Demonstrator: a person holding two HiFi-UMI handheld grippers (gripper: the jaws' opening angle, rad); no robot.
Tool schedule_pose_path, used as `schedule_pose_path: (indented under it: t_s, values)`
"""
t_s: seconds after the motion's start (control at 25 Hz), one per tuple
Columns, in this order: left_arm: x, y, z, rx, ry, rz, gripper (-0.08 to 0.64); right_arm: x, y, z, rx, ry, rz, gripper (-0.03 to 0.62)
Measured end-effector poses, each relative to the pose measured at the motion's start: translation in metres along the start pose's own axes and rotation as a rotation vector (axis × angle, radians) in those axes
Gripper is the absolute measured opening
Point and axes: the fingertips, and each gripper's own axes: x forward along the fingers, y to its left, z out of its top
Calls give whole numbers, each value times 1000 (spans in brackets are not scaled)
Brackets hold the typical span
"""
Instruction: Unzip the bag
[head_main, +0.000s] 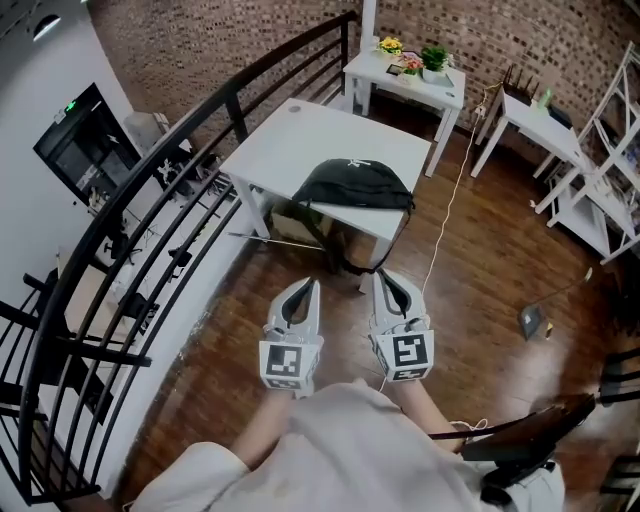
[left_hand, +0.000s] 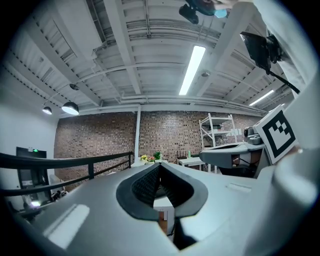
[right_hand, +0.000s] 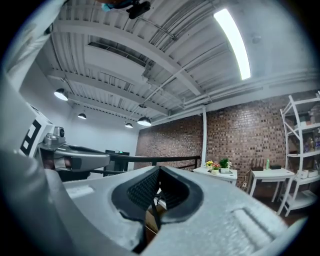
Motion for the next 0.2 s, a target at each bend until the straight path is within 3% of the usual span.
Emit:
schedule_pose_path:
  t_s: [0.2]
  values:
    - [2,12,0,-17,6,-11,18,7,1,-1,-9,21,-38,-8]
